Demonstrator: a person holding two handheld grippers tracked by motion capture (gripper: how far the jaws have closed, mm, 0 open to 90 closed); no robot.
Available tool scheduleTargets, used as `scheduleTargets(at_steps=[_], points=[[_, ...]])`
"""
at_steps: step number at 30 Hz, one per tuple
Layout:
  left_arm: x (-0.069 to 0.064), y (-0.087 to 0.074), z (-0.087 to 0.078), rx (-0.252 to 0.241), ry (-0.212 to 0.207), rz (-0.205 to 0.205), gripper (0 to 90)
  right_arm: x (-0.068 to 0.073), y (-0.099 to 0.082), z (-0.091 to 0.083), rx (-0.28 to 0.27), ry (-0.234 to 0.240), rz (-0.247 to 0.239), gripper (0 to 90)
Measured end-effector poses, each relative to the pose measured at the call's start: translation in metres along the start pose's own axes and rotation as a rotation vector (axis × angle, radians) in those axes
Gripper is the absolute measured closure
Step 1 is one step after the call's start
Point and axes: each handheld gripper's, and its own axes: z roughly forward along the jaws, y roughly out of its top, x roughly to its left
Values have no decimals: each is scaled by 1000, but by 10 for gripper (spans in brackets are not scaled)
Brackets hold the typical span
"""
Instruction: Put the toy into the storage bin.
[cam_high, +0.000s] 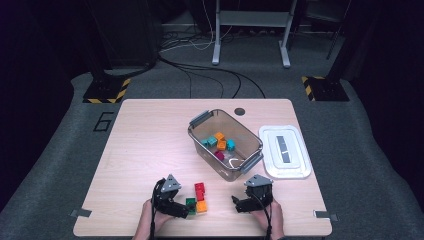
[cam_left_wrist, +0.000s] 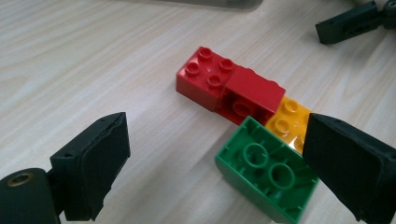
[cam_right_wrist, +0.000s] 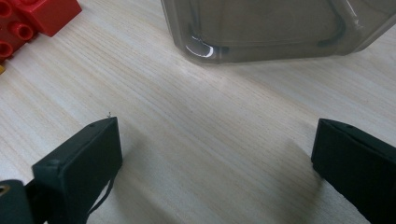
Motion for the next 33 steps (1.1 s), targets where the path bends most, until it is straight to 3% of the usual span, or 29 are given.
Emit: scheduleTargets(at_steps=[6,16,19,24,28,33], points=[[-10,-3,3,17,15,12,73,0,0,0,0,-1,0,10],[-1,-14,2,40,45,0,89,0,0,0,0,-4,0,11],[4,-16,1,44,57,-20,89,0,0,0,-1,-6,2,11],[5,-18,5,52,63,-15,87,0,0,0,0,-4,0,11],[1,-18,6,38,64,12,171,0,0,0,-1,-4,0,12],[-1,-17,3,38,79,41,420,0,0,0,0,-5,0,12]])
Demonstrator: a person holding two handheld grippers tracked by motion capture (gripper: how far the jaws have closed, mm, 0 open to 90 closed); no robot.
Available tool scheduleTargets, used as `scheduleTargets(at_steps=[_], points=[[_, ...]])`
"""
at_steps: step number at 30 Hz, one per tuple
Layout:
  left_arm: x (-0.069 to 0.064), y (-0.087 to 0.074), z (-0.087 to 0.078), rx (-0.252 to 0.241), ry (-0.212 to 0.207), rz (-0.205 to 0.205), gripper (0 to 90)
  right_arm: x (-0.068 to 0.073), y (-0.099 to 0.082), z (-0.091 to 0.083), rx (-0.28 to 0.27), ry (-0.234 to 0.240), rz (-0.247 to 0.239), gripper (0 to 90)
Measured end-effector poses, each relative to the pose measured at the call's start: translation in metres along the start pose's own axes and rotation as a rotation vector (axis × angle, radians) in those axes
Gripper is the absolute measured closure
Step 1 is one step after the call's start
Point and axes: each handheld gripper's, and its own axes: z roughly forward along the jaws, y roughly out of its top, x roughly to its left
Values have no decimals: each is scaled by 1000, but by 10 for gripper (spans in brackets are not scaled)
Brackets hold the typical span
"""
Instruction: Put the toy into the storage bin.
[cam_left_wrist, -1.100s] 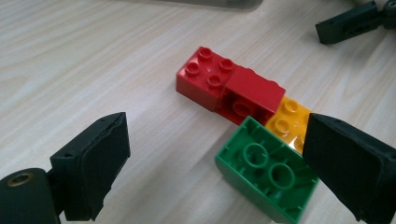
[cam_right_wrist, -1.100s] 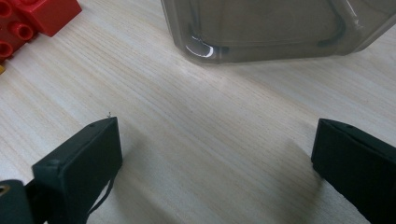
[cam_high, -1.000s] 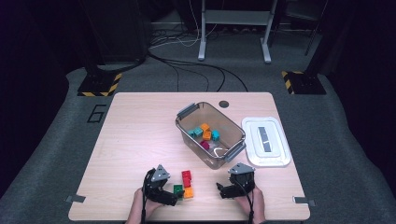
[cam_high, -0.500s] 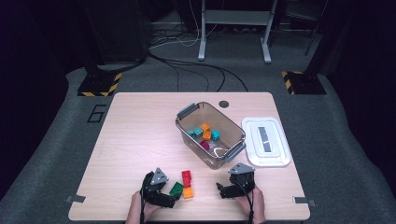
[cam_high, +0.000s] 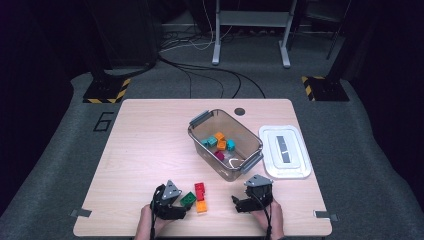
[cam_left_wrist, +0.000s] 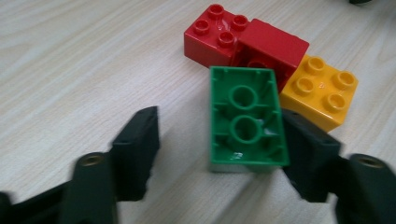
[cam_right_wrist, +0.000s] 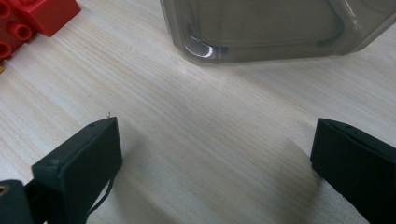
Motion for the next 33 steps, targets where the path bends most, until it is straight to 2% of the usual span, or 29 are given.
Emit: scheduleTargets(at_steps=[4,13,20,22,26,29,33], points=[[0,-1,0,-22,7,-1,574,0,0,0,0,-1,0,12],[2,0,0,-23,-11,3,585,0,0,0,0,-1,0,12],[10,6,-6,-45,-4,-5,585,0,0,0,0,0,0,12],[12,9,-7,-46,-7,0,585,1,0,0,0,-1,10,12],[17,13,-11,-52,-2,13,585,0,0,0,0,0,0,12],[21,17,-13,-60,2,-1,585,0,0,0,0,0,1,12],[25,24,-18,-68,16,11,585,0,0,0,0,2,5,14]])
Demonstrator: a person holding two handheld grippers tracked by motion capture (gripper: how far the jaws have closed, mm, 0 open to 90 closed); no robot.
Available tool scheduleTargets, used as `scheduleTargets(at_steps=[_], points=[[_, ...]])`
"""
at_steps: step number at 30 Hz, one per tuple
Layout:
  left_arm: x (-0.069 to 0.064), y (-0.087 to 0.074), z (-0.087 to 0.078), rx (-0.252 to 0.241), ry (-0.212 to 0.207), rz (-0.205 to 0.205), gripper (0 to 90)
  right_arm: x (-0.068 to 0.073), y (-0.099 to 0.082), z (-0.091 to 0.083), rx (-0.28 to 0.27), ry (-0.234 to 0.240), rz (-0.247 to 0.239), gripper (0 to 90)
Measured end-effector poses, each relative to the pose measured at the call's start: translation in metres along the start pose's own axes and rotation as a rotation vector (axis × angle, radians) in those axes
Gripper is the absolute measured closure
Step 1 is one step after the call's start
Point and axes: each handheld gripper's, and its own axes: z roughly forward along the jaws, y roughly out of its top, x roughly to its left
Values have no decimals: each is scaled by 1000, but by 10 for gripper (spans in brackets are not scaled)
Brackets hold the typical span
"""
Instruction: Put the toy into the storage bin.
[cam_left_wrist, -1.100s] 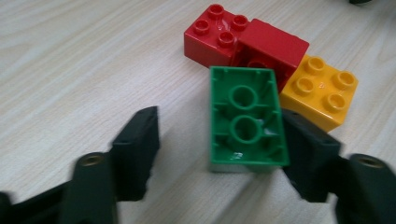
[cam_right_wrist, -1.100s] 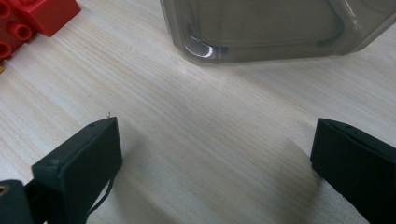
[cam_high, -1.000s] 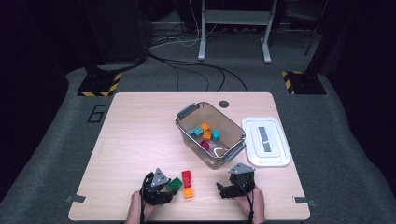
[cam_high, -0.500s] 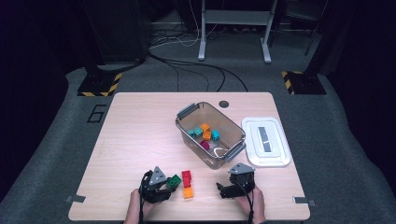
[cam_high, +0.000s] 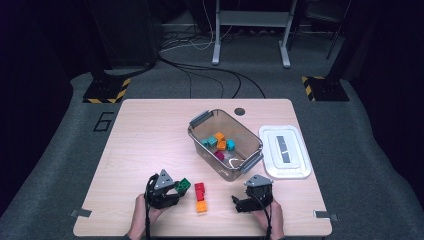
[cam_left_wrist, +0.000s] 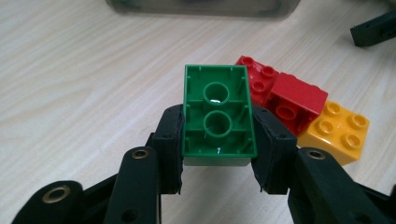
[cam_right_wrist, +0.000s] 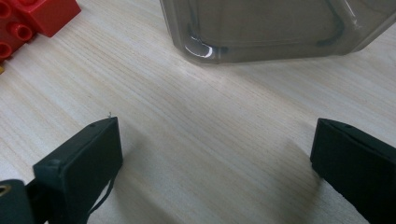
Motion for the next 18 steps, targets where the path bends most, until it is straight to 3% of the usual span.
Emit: scheduleTargets(at_steps=[18], points=[[8,48,-14,-31,39,64,585,-1,0,0,-1,0,1,12]])
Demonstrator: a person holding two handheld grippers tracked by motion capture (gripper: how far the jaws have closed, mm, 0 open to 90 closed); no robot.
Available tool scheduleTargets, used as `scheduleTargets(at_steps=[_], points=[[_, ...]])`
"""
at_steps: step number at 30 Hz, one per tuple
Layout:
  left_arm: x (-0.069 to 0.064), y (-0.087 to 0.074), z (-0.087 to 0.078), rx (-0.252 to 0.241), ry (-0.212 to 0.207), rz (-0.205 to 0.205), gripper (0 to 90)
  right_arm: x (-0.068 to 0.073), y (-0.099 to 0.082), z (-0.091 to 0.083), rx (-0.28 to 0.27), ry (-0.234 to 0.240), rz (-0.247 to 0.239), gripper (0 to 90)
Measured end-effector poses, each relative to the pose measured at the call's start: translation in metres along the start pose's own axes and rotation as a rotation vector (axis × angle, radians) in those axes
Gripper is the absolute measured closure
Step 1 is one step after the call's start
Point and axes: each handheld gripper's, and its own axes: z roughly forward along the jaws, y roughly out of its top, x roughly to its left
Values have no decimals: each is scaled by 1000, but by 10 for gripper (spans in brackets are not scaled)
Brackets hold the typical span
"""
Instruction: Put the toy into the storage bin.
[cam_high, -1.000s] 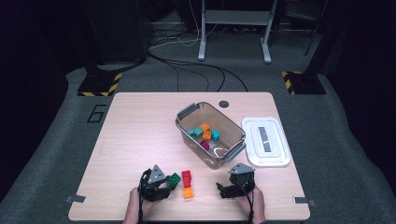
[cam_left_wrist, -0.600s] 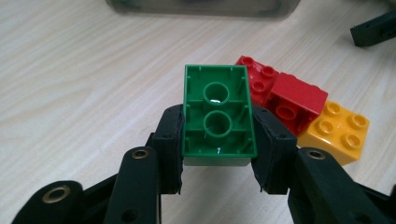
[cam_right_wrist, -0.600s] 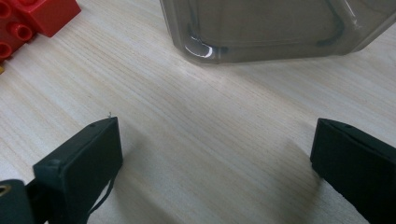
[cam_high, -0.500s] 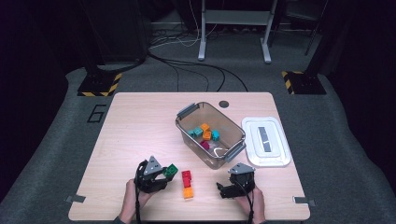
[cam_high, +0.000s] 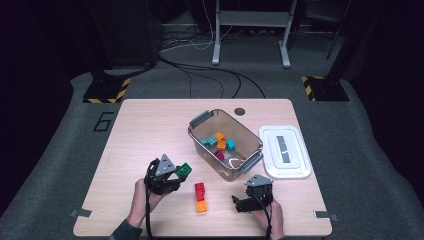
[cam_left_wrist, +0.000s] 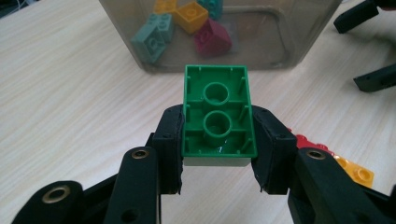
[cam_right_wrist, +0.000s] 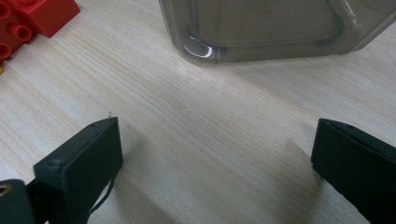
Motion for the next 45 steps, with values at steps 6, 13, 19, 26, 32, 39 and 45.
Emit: scheduleTargets(at_steps=[6,13,19,26,32,39,45], points=[[4,14,3,-11,6,23,585,0,0,0,1,-3,5,12],[12,33,1,-37,7,39,585,0,0,0,2,-4,7,12],[17,48,3,-47,10,48,585,0,0,0,2,-4,7,12],[25,65,3,-65,6,48,585,0,0,0,2,-4,6,11],[30,82,2,-82,10,51,585,0,0,0,3,-4,5,11],[37,104,5,-84,21,72,585,0,0,0,2,-5,6,11],[48,121,10,-83,26,67,585,0,0,0,0,-8,15,11]])
